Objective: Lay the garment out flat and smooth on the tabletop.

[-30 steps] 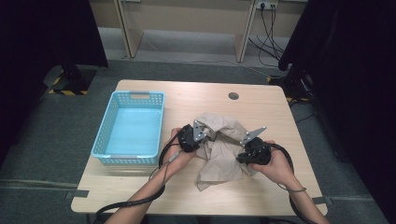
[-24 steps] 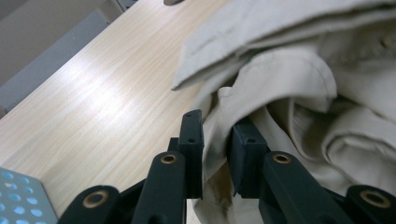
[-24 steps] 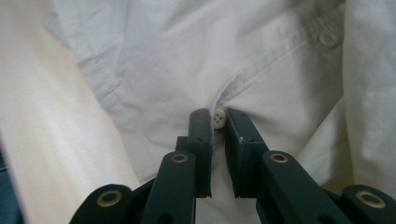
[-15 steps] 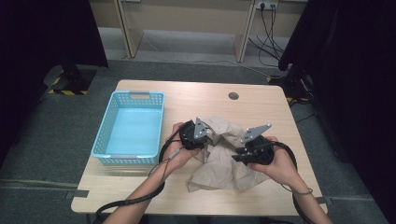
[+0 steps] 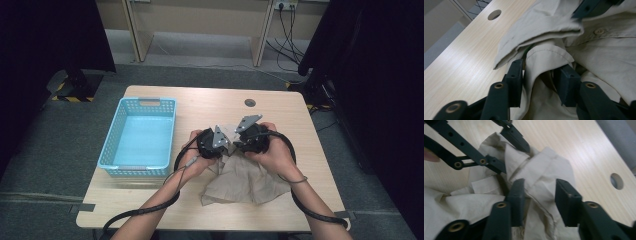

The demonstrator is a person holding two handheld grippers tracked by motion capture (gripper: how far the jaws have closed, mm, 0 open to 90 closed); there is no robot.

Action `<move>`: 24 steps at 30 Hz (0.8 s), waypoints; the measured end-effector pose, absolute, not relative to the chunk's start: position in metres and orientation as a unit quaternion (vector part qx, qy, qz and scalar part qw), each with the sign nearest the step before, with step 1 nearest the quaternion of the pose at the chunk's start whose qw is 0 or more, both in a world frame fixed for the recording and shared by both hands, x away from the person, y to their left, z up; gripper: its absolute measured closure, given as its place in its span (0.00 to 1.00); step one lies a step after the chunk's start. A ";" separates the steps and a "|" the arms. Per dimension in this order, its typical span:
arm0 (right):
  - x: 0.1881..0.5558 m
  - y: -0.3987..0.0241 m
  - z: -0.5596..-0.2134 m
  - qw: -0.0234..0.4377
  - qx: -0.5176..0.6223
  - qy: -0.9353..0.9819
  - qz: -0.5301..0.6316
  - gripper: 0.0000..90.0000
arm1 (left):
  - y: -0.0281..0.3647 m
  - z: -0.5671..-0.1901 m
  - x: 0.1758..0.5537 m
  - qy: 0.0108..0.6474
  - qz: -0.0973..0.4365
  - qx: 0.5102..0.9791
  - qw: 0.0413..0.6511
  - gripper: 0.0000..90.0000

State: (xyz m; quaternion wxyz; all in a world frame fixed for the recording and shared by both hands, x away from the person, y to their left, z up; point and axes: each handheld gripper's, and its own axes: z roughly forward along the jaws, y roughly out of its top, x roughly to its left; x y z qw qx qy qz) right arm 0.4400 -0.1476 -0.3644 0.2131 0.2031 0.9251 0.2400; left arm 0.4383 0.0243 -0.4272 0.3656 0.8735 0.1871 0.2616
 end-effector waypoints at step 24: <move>0.441 -0.146 -0.368 0.207 0.210 0.925 0.242 0.96 | 0.023 -0.421 0.440 0.198 0.252 0.869 0.377 0.87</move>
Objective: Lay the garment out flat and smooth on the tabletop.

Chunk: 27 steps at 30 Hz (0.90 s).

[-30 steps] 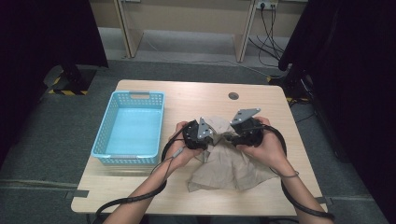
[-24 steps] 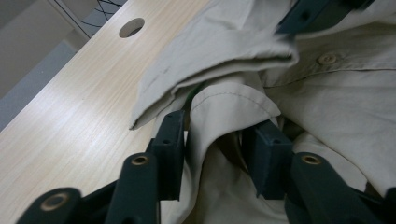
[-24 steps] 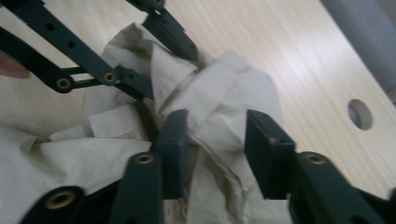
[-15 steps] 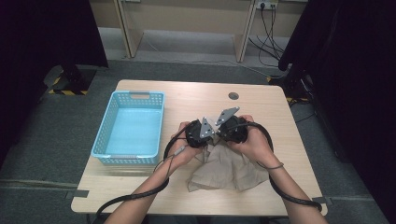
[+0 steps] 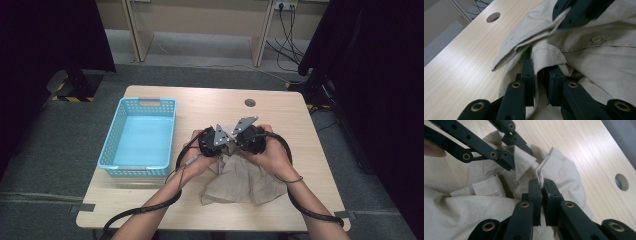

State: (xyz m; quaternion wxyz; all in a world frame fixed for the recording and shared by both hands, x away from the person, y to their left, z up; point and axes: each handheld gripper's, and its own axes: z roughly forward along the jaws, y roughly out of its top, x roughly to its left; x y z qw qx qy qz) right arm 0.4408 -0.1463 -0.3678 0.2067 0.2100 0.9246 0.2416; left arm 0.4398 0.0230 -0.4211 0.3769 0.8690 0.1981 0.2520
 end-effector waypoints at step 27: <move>0.488 -0.319 -0.358 0.252 0.483 0.802 0.245 0.96 | 0.038 -0.413 0.451 0.229 0.271 0.859 0.370 0.83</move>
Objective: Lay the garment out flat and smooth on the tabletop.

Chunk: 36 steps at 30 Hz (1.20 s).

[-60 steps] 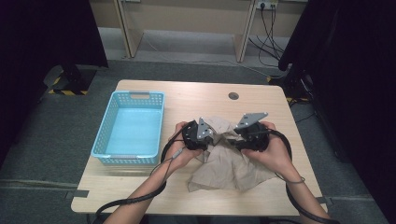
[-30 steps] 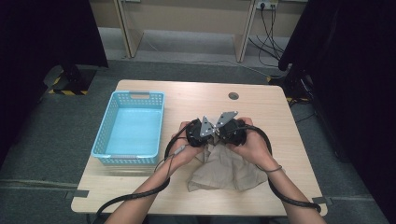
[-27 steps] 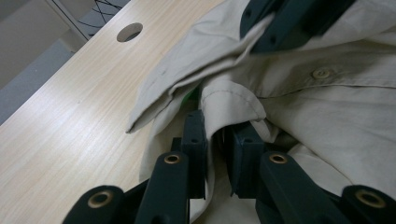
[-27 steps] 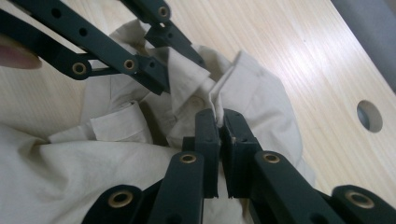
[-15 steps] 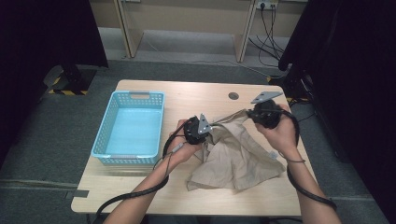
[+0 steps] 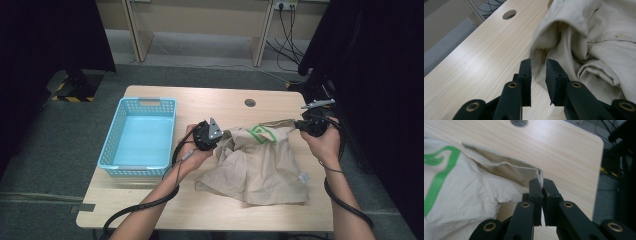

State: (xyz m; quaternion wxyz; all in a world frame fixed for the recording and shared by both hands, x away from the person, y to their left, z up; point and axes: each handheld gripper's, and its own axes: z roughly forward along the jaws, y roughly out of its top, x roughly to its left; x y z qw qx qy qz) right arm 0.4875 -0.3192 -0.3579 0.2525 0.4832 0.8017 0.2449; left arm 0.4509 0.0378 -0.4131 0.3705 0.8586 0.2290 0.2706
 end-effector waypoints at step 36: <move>0.449 -0.143 -0.414 0.100 0.282 0.916 0.266 0.68 | 0.028 -0.440 0.465 0.243 0.217 0.873 0.363 0.52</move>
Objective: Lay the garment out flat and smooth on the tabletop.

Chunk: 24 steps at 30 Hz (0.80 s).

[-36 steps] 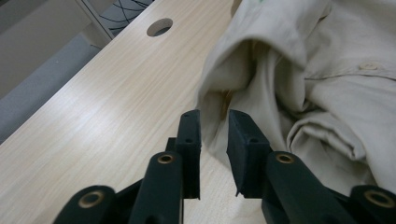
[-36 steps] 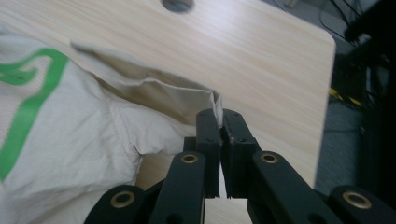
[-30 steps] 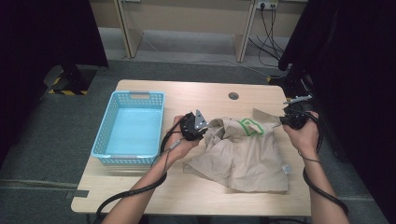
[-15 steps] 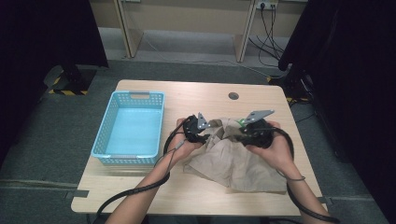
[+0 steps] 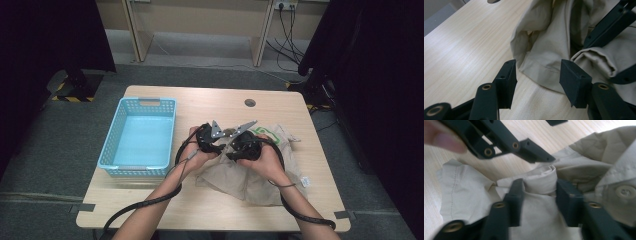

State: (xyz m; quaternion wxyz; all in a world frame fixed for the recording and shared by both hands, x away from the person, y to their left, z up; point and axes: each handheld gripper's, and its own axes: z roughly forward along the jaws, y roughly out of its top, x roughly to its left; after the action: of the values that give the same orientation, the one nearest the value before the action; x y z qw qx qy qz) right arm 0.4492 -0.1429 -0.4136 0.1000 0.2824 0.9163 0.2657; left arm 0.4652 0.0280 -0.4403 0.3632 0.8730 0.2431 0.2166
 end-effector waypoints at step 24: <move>0.431 -0.156 -0.400 0.092 0.215 0.934 0.270 0.95 | 0.019 -0.427 0.458 0.203 0.165 0.876 0.406 0.56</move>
State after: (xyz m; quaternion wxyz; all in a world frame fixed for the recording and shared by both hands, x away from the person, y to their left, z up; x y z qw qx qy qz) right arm 0.4312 -0.1561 -0.3999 0.0916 0.2150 0.9341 0.2698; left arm 0.4582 0.0191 -0.4268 0.4062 0.8755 0.2029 0.1652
